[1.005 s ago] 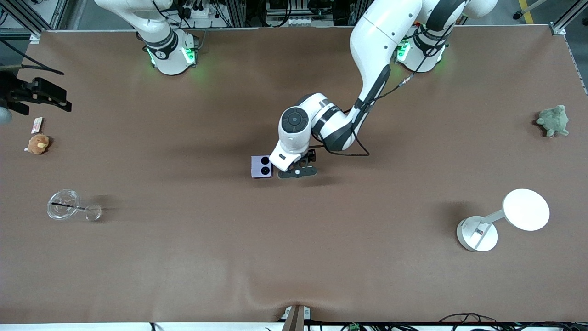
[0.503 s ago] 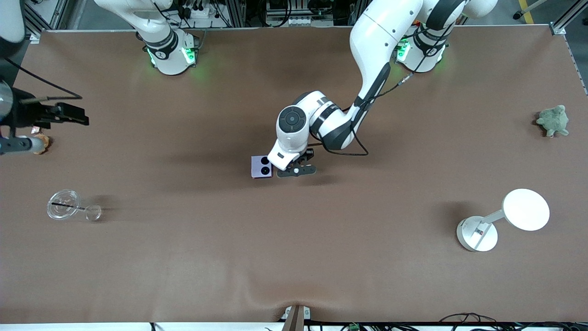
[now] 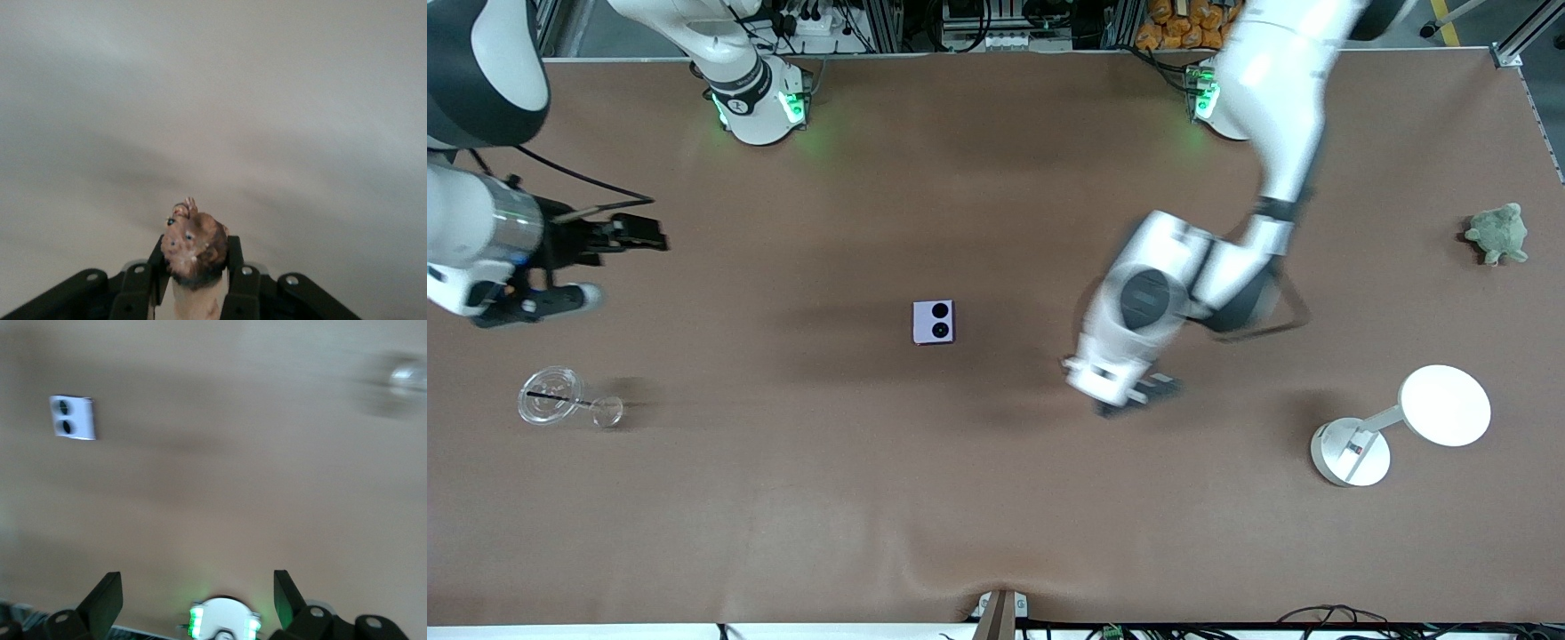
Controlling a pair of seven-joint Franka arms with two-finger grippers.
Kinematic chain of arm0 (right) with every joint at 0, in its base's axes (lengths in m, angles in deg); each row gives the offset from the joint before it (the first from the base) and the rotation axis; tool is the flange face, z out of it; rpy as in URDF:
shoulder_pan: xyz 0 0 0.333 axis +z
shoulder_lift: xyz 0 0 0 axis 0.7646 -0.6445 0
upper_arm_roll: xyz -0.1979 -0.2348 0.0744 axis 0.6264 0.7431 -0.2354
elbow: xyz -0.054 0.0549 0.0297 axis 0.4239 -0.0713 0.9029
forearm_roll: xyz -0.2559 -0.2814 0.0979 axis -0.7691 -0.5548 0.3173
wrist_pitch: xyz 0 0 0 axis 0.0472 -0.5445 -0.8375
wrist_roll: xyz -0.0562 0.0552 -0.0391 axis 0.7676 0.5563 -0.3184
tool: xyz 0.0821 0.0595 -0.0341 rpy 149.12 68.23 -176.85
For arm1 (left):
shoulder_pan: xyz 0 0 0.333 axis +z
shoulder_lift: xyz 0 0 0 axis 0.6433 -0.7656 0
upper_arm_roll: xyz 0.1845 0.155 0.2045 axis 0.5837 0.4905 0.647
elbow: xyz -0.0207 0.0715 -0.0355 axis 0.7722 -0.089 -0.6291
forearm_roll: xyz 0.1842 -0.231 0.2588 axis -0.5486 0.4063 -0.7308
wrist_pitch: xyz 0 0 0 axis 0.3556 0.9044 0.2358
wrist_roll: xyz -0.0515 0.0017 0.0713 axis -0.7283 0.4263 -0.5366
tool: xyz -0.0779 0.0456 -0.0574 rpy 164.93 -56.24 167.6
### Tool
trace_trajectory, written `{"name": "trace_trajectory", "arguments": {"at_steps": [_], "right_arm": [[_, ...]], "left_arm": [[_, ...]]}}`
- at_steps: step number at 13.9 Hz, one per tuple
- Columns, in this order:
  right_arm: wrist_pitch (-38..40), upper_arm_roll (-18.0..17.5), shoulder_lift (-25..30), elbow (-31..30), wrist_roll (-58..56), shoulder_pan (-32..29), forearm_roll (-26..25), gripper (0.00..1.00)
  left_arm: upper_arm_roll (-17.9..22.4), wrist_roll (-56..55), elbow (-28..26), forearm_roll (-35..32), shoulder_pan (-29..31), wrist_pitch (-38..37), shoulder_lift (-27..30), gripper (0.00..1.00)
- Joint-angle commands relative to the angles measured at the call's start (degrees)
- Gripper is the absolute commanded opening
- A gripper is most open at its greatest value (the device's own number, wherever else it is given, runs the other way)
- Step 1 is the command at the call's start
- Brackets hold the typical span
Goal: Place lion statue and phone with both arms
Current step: 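Lift the lion with the left gripper while the right gripper reaches the phone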
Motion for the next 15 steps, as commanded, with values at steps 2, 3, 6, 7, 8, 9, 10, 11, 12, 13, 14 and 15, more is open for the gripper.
{"name": "trace_trajectory", "arguments": {"at_steps": [2,3,6,7,8,9,10,11,12,13,14,15], "right_arm": [[-2.53,-0.05,-3.89,1.00,0.38,3.35,3.07,1.00],[-3.59,-0.05,-4.59,0.91,2.21,4.58,3.07,1.00],[-6.57,-0.05,-6.97,0.38,16.43,9.93,3.07,1.00],[-7.63,-0.05,-7.84,0.38,20.30,11.78,3.16,1.00],[-8.86,-0.05,-8.38,0.20,23.73,13.45,3.16,1.00],[-10.79,-0.05,-8.55,-0.93,27.33,15.30,3.16,1.00],[-13.68,-0.05,-8.64,-2.77,30.50,16.88,3.16,1.00],[-17.53,-0.05,-8.64,-5.13,33.06,18.81,3.16,1.00],[-21.40,-0.05,-8.64,-7.68,34.13,19.96,3.16,1.00],[-25.18,-0.05,-8.64,-9.97,34.92,21.36,3.16,1.00],[-28.35,-0.05,-8.73,-11.73,36.06,22.86,3.25,1.00],[-31.60,-0.14,-8.91,-13.14,37.46,23.48,3.34,1.00]], "left_arm": [[-0.84,13.56,-1.13,-2.35,9.52,-0.74,-0.25,0.00],[-0.84,16.81,-1.13,-4.28,11.02,-0.74,-0.42,0.00],[-0.84,24.82,0.53,-5.71,14.29,3.81,-4.28,0.00],[-0.76,27.02,0.54,-5.80,15.16,4.35,-4.73,0.00],[-0.84,29.91,0.54,-5.80,15.87,4.44,-5.17,0.00],[-0.76,32.64,0.80,-5.80,16.48,4.79,-5.78,0.00],[-0.76,34.40,0.97,-5.80,17.10,6.27,-6.66,0.00],[-0.58,35.64,0.98,-6.15,17.36,7.85,-7.36,0.00],[0.55,36.70,0.98,-6.76,17.28,9.26,-8.15,0.00],[1.61,36.88,0.98,-7.55,17.28,11.28,-9.29,0.00],[2.05,36.88,0.98,-8.16,17.28,13.39,-10.00,0.00],[2.41,37.40,0.98,-8.61,17.37,14.10,-10.18,0.00]]}}
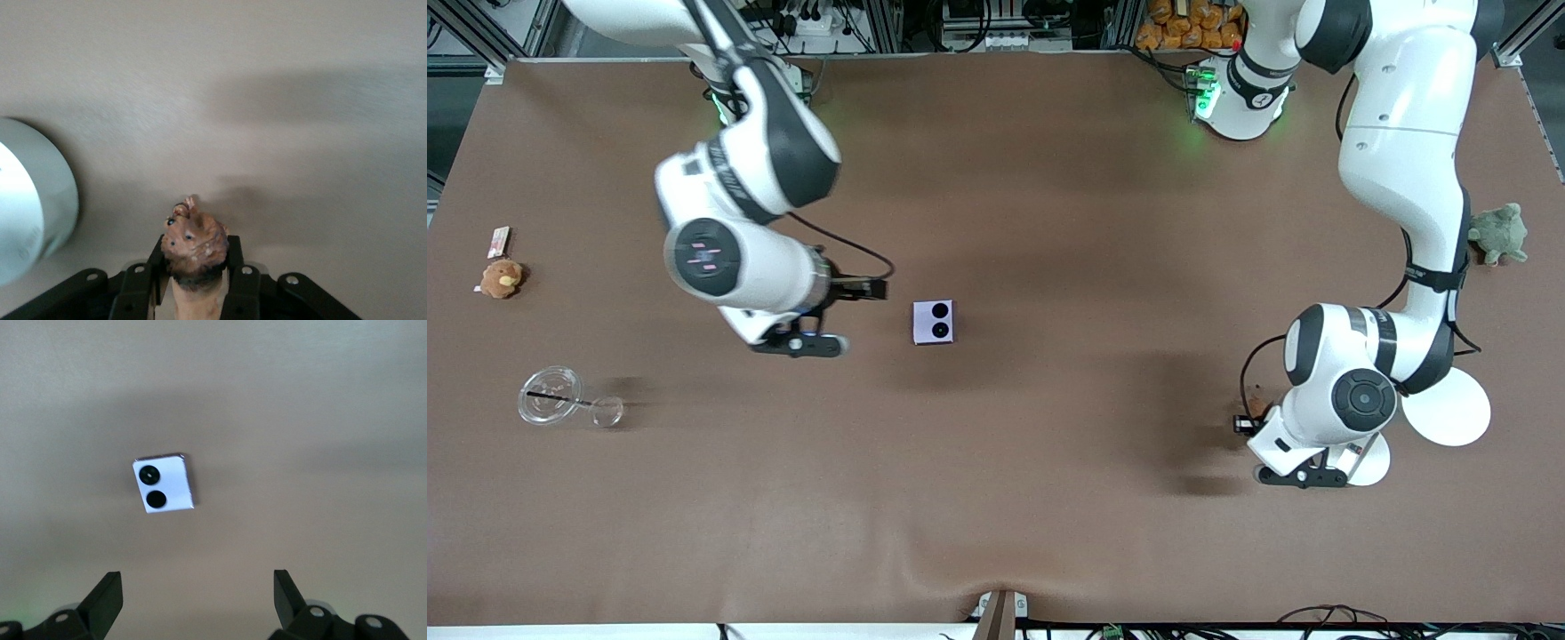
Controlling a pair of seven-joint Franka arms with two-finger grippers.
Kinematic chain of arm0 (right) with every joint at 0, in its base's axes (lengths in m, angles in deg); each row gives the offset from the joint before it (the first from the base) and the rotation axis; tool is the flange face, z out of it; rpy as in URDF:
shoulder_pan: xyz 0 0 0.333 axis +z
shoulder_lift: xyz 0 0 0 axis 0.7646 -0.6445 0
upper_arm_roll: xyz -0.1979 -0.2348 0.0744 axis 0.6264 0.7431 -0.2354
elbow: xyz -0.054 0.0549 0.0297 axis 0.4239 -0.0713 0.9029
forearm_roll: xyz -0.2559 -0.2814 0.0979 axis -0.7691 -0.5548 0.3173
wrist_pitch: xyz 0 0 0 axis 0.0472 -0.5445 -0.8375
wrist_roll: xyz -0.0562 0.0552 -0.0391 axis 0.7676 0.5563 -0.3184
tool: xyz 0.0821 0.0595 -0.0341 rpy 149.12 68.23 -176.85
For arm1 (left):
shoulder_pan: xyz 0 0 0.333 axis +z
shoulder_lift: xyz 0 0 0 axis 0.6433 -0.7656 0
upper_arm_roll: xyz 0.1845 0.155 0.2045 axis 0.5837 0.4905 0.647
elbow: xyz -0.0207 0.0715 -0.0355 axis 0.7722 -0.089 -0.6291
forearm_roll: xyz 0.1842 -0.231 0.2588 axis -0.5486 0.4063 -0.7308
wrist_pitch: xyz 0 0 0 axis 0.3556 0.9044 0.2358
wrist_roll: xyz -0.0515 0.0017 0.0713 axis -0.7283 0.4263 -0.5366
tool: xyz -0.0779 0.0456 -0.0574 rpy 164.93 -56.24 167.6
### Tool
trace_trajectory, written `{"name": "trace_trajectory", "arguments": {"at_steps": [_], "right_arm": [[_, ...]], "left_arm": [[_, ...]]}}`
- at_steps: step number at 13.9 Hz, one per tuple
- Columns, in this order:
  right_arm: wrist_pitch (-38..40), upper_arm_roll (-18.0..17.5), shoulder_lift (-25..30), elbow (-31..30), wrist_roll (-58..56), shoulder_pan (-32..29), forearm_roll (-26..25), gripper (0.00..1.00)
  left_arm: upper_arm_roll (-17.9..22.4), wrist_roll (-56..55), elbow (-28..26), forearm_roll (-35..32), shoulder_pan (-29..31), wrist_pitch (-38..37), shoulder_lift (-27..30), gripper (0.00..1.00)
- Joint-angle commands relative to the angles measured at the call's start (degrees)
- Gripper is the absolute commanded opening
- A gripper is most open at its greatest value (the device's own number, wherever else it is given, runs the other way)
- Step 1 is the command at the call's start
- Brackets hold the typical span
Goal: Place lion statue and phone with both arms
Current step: 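Release the lion by the lamp while the right gripper grasps the phone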
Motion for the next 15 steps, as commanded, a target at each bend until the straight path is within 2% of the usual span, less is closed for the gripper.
{"name": "trace_trajectory", "arguments": {"at_steps": [1,2,3,5,8,11,13,15], "right_arm": [[-7.73,0.35,0.26,-5.16,3.65,2.66,1.50,1.00],[-10.28,0.35,-0.53,-5.87,3.75,3.46,1.94,1.00],[-12.65,0.35,-1.58,-6.31,3.75,4.51,1.94,1.00],[-18.62,0.35,-3.96,-7.19,3.75,6.62,1.94,1.00],[-28.38,0.35,-5.55,-12.89,1.74,8.56,1.33,1.00],[-34.81,0.44,-5.64,-18.87,-1.34,8.92,1.15,1.00],[-36.92,0.35,-6.95,-19.15,-1.18,9.18,1.24,1.00],[-39.65,0.35,-8.53,-19.24,-1.26,9.79,1.24,1.00]], "left_arm": [[1.27,2.05,1.38,-1.85,-0.01,2.02,-1.51,0.06],[1.28,2.24,1.38,-1.85,-0.01,2.02,-1.51,0.34],[1.28,2.24,1.38,-1.94,-0.01,2.19,-1.42,0.99],[1.28,2.24,1.30,-2.03,-0.01,2.19,-0.02,1.00],[0.58,0.75,-0.62,-1.33,-0.09,0.88,4.27,1.00],[-0.48,-0.57,-11.49,-1.15,0.69,-0.88,15.59,1.00],[-0.74,0.04,-19.49,0.42,1.31,-0.88,23.94,1.00],[-0.83,1.35,-23.56,1.31,3.06,-1.06,29.50,1.00]]}}
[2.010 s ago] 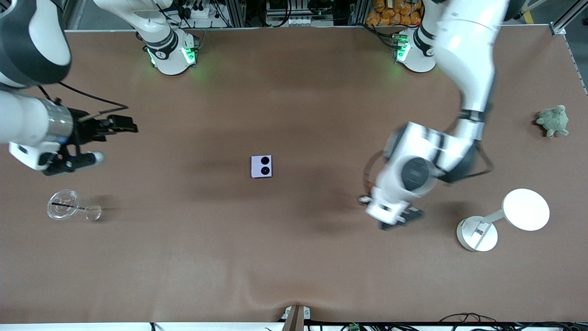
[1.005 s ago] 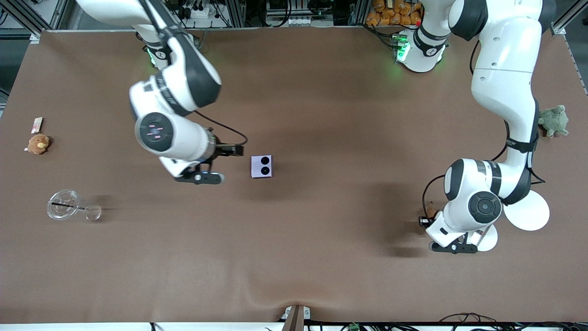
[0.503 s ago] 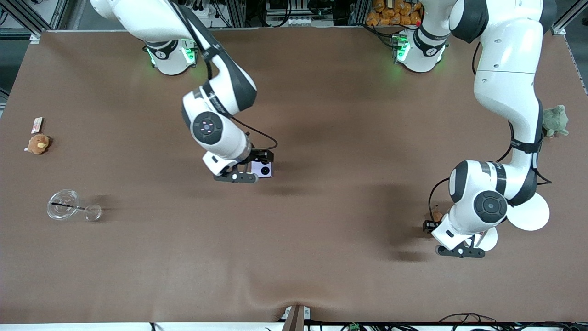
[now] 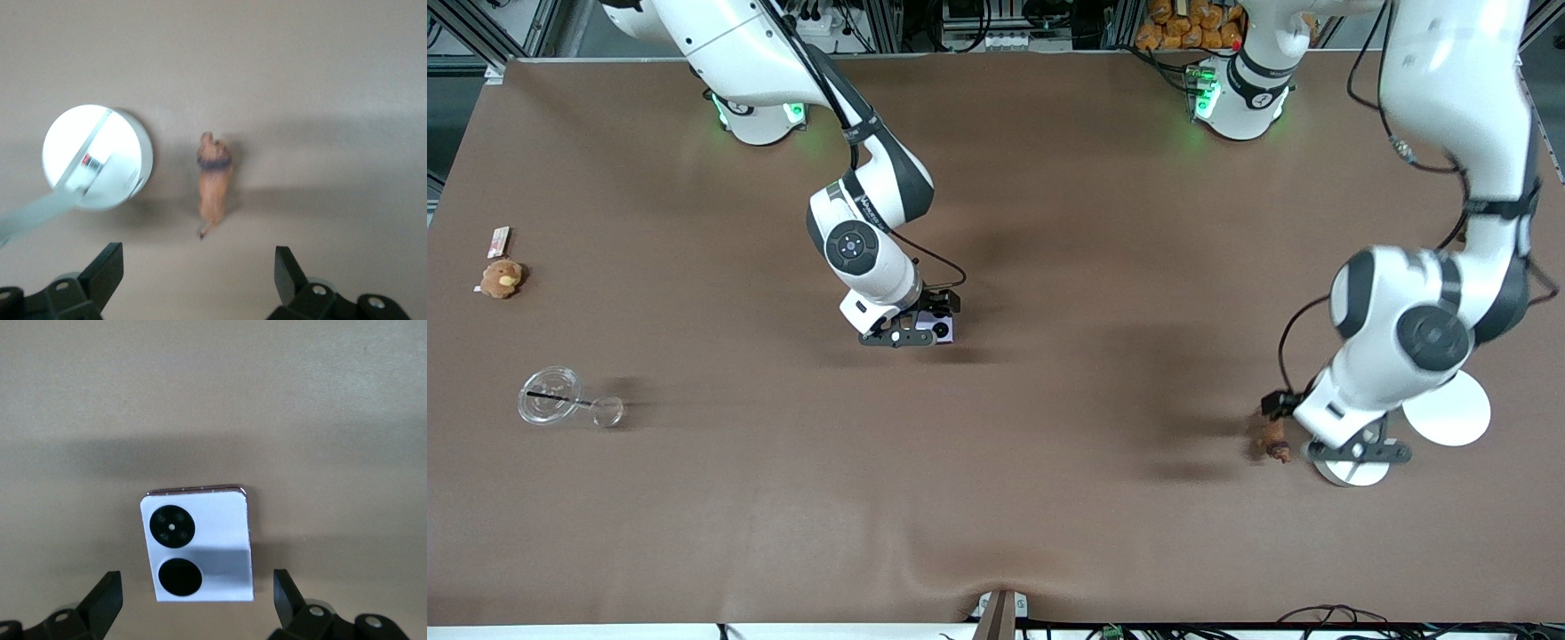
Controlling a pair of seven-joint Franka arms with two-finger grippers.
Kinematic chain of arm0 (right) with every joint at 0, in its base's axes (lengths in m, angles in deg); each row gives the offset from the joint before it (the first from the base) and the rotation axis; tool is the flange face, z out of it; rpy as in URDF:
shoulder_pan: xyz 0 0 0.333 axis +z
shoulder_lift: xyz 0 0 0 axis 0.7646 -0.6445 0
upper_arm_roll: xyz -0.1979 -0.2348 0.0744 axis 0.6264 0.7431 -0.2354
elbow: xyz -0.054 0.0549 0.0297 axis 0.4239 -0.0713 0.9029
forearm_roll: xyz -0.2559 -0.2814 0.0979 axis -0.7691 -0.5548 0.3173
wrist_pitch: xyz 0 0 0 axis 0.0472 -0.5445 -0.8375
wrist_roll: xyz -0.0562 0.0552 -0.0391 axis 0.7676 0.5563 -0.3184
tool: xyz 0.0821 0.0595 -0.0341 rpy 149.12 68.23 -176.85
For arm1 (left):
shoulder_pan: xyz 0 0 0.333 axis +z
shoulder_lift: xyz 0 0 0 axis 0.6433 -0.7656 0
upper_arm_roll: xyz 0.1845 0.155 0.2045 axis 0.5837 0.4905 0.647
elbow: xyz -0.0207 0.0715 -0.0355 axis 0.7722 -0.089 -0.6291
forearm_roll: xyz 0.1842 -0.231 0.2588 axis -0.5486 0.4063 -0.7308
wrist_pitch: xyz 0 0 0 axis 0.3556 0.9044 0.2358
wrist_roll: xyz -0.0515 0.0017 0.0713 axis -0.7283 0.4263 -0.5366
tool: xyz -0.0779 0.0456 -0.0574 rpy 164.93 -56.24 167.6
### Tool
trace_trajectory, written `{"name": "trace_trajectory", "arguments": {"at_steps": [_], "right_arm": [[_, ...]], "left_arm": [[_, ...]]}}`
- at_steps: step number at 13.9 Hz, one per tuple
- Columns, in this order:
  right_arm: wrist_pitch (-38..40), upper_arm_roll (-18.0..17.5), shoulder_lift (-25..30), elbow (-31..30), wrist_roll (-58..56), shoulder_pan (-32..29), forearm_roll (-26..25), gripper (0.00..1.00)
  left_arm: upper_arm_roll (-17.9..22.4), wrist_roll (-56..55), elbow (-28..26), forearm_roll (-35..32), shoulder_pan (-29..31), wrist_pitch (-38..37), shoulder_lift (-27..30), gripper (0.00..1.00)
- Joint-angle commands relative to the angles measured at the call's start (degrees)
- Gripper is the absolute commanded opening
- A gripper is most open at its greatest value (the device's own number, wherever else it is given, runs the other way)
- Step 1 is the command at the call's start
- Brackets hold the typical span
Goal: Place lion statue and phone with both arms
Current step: 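Release the lion by the lamp while the right gripper grasps the phone, then raise the left gripper to rest while the right gripper lifts the phone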
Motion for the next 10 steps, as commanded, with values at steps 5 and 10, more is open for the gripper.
{"name": "trace_trajectory", "arguments": {"at_steps": [5,10], "right_arm": [[-7.27,0.44,-3.29,-0.77,-1.10,2.45,0.58,1.00],[-8.52,0.61,-4.10,-0.94,-1.45,3.16,-3.36,1.00]], "left_arm": [[-0.84,12.36,-3.15,1.39,3.68,-14.53,12.35,1.00],[-0.93,12.81,5.10,4.19,3.60,-26.66,15.96,1.00]]}}
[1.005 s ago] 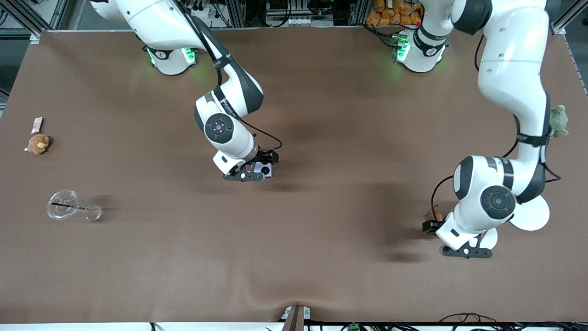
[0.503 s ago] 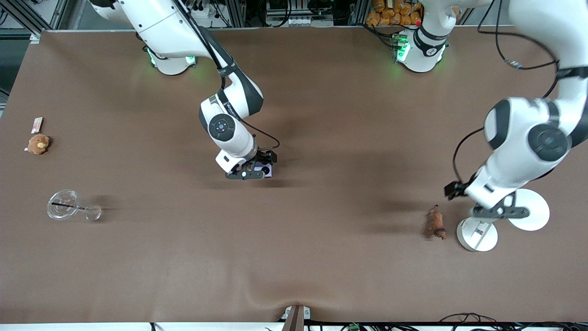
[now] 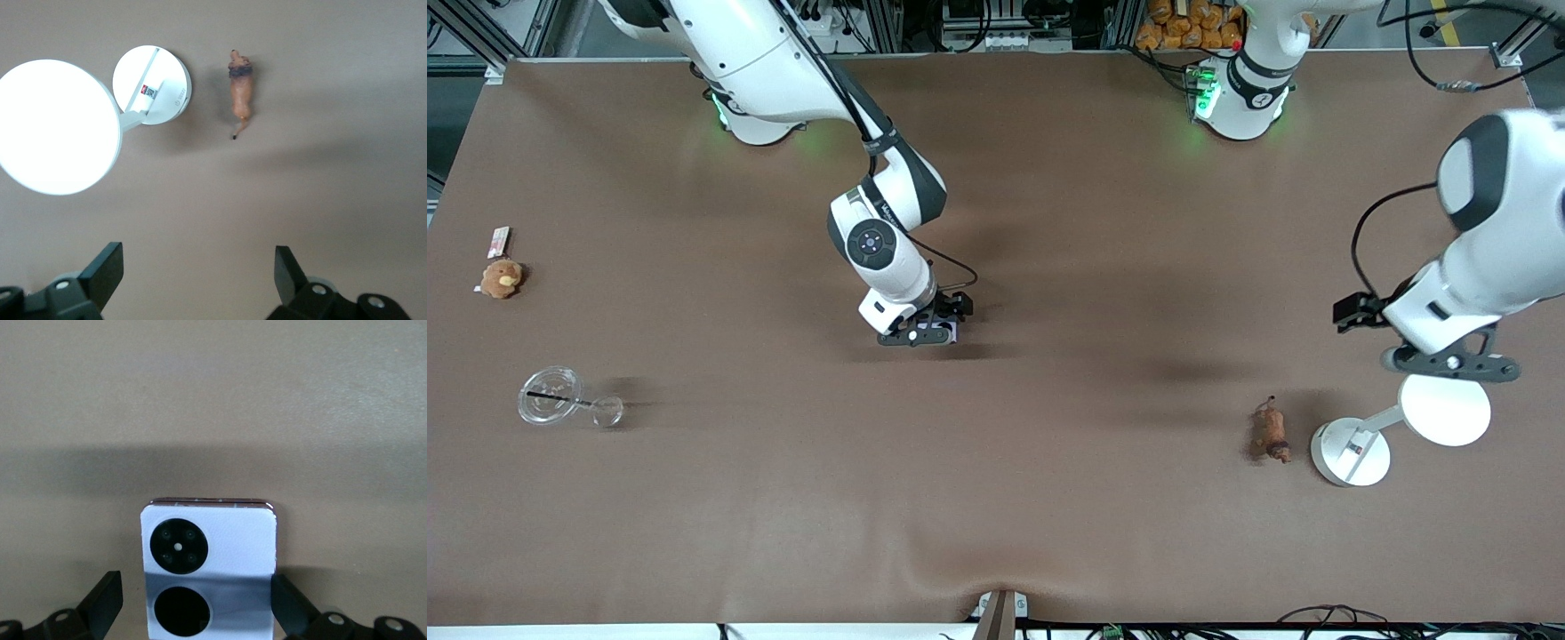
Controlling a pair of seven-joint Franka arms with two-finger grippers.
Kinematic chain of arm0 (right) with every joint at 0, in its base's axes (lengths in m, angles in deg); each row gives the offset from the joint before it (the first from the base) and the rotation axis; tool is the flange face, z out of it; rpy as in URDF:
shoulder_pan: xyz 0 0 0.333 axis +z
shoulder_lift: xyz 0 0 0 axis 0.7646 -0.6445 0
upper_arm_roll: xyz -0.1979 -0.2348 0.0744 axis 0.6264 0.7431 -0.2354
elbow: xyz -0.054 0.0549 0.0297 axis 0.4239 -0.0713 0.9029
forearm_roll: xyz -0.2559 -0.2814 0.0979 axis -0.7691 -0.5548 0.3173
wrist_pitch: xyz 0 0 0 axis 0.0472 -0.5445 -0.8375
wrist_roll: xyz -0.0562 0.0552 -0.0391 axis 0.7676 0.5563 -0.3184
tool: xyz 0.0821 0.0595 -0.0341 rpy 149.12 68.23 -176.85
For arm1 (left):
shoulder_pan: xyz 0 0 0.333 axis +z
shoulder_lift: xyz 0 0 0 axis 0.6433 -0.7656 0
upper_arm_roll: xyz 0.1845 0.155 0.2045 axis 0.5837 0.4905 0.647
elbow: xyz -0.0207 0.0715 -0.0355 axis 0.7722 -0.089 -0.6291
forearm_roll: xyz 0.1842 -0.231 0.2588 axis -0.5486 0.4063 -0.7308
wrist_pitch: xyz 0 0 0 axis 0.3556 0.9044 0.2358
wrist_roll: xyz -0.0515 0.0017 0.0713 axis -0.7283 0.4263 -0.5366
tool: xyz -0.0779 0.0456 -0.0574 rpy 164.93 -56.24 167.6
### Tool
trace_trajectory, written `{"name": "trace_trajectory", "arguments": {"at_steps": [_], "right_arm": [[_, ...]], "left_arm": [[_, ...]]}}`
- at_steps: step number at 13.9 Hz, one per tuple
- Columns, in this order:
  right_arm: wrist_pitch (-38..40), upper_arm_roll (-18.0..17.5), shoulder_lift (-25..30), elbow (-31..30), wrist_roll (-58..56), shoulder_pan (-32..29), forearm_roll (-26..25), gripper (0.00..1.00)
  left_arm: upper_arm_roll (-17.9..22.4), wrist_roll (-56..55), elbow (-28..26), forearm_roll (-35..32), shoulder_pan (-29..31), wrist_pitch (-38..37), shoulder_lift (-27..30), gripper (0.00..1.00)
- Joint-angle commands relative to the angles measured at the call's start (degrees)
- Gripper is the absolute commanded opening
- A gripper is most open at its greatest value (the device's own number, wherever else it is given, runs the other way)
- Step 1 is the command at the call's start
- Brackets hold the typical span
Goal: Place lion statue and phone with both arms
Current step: 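Raise the left gripper to rest while the right gripper lifts the phone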
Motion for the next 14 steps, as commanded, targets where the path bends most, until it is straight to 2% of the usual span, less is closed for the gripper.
{"name": "trace_trajectory", "arguments": {"at_steps": [1,3,5,8,10,11,12,13,14], "right_arm": [[-0.72,0.59,-0.37,-0.38,-0.52,0.88,-2.20,1.00],[-0.55,0.59,-0.81,-0.29,-0.79,1.06,-2.38,1.00],[1.11,0.68,-0.72,-0.12,-1.40,0.63,-5.44,1.00],[2.35,0.77,-0.37,0.15,-1.23,0.54,-5.72,1.00],[1.74,0.77,-0.80,0.15,-0.88,1.06,-5.72,1.00],[1.65,0.77,-0.81,0.15,-0.96,1.06,-5.81,0.90],[1.91,0.77,-0.72,0.15,-0.96,1.06,-5.81,0.36],[2.18,0.77,-0.46,0.15,-1.05,1.06,-5.90,0.08],[3.31,0.77,0.24,0.32,-1.23,0.71,-5.81,0.02]], "left_arm": [[-0.60,1.07,6.10,2.35,0.66,-8.32,1.44,1.00],[-0.51,0.20,5.61,4.27,0.67,-12.38,5.99,1.00],[-0.51,0.02,4.89,4.90,0.67,-14.59,9.78,1.00],[-0.34,1.86,5.25,4.46,0.67,-18.71,11.64,1.00],[-0.25,1.86,5.51,4.54,0.67,-18.82,12.26,1.00],[-0.25,1.77,5.94,4.55,0.67,-18.82,12.26,1.00],[-0.34,1.51,6.12,4.28,0.67,-18.82,12.26,1.00],[-0.34,1.60,6.21,4.11,0.58,-18.82,12.17,1.00],[-0.34,1.68,6.21,3.84,0.58,-18.82,12.00,1.00]]}}
